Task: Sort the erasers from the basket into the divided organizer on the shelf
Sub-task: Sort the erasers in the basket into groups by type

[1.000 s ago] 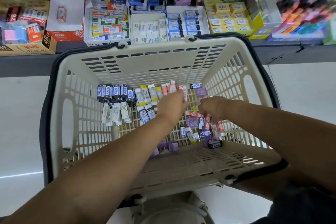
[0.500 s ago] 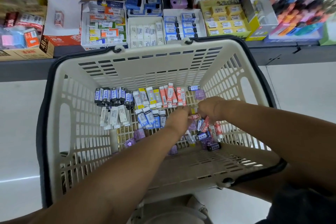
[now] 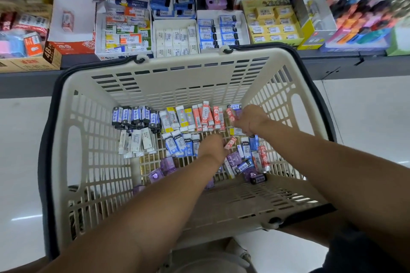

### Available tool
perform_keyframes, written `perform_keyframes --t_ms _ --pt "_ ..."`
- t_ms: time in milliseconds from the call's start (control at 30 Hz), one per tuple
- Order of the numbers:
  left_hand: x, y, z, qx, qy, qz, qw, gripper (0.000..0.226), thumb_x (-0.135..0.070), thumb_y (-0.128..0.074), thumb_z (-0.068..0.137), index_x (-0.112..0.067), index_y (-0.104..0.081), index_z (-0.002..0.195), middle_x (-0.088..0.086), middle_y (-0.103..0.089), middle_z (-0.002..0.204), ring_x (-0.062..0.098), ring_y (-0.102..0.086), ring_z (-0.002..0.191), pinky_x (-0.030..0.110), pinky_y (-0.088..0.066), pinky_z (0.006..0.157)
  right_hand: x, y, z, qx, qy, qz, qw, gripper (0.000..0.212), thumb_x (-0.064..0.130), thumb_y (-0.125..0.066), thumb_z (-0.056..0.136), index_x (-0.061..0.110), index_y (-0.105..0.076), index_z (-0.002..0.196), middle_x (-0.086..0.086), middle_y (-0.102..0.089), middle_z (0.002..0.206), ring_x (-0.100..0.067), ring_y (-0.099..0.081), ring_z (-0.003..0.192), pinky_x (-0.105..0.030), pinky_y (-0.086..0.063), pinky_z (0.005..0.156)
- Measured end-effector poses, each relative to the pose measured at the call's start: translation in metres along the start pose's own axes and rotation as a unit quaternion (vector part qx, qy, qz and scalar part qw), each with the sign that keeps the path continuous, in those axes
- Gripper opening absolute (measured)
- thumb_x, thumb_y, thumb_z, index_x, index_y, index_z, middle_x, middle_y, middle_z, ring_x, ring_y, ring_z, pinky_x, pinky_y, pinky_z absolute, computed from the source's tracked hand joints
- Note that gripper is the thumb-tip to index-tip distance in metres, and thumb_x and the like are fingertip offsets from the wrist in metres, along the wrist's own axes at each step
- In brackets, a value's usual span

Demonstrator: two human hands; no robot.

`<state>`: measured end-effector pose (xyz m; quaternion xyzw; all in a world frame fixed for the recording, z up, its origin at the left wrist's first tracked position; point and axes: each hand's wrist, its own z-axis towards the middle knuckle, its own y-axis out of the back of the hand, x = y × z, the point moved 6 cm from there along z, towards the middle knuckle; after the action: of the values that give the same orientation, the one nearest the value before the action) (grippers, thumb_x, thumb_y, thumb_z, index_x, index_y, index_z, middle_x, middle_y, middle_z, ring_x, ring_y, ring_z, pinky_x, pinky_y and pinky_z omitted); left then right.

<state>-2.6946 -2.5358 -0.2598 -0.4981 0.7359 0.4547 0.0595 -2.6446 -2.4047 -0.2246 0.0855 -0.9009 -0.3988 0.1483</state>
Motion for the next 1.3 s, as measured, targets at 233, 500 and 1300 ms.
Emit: perform_keyframes --t_ms 233,500,1300 --pt "0.002 0.019 -0.018 -0.045 -0.029 -0.058 0.997 0.017 -0.022 -0.065 0.087 -0.006 -0.071 0.086 0.01 -0.07 0.083 0.021 -0.062 0.072 0.029 -0.046 0.063 0.004 -0.022 0.001 0.017 -0.003 0.188 0.982 0.033 0.032 -0.065 0.086 0.002 -0.068 0.101 -0.017 -0.068 0.101 -0.026 -0.061 0.086 -0.041 -0.053 0.09" --pt "0.034 0.087 -0.021 -0.189 0.046 -0.288 0.938 0.007 -0.017 -0.066 0.087 -0.019 -0.062 0.082 0.004 -0.069 0.082 0.026 -0.068 0.078 0.04 -0.056 0.077 0.022 -0.017 -0.004 -0.037 0.051 0.138 0.988 0.025 0.022 -0.067 0.085 0.002 -0.07 0.099 -0.013 -0.07 0.1 -0.026 -0.064 0.097 -0.032 -0.05 0.088" --pt "-0.003 0.035 -0.04 -0.037 -0.134 -0.073 0.988 0.021 -0.035 -0.056 0.095 -0.015 -0.06 0.098 -0.006 -0.058 0.081 0.01 -0.055 0.072 0.03 -0.048 0.067 -0.021 -0.038 -0.055 0.274 0.231 -0.495 0.792 0.059 0.027 -0.071 0.083 0.012 -0.047 0.135 -0.006 -0.049 0.135 -0.025 -0.05 0.121 -0.034 -0.045 0.096"
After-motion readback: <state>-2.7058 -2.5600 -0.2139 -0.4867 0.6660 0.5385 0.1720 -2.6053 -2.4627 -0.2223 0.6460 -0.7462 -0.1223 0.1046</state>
